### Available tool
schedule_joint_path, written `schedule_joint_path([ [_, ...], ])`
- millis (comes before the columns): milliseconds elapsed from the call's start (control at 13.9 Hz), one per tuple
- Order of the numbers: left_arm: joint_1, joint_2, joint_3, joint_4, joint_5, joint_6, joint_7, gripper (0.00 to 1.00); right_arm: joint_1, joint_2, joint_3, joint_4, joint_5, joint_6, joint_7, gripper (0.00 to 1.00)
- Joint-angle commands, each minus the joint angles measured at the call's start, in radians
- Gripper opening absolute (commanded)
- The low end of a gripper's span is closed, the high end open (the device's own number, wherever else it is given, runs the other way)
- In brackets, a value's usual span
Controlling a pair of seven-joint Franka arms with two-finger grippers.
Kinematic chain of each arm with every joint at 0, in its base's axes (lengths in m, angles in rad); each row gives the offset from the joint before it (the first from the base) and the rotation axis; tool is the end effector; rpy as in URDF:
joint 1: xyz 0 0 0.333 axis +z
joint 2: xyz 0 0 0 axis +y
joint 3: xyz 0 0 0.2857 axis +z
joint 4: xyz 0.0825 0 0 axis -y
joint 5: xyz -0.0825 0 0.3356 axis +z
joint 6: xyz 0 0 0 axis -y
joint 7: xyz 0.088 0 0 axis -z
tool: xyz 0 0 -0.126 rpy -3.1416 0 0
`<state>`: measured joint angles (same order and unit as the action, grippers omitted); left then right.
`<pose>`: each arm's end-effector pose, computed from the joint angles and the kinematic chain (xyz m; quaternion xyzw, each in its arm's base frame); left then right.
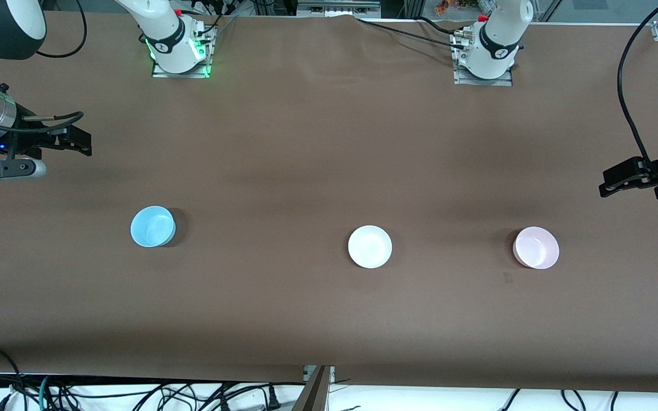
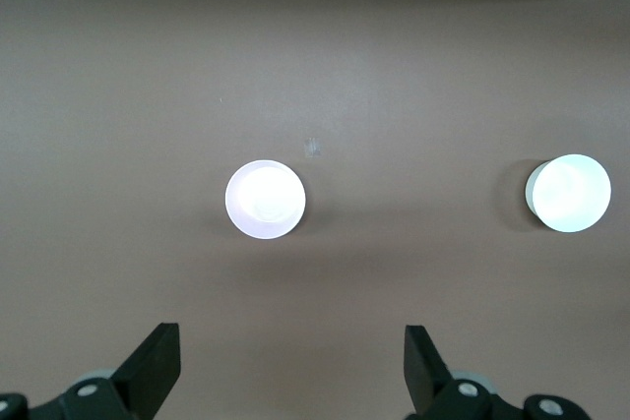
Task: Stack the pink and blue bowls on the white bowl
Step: 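Move the right gripper out toward the light blue bowl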
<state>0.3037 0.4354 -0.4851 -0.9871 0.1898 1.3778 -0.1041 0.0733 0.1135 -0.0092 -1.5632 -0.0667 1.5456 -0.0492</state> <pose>0.5909 -0.0077 0.5776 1.0000 -0.0009 -0.0023 0.0056 0.5270 0.0255 0.5180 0.9956 0.0578 -0.0652 0.0343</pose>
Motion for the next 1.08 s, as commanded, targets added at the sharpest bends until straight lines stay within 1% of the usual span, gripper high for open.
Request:
schedule_joint_path([
  [0,0.003,-0.012,0.002,0.002,-0.009,-0.006,0.012,1.0,0.0,0.008,0.008,0.02,0.001,-0.004,0.012,1.0],
  [1005,0.006,-0.012,0.005,0.002,-0.009,-0.006,0.012,1.0,-0.02,0.018,0.003,0.011,-0.005,-0.015,-0.001,1.0],
])
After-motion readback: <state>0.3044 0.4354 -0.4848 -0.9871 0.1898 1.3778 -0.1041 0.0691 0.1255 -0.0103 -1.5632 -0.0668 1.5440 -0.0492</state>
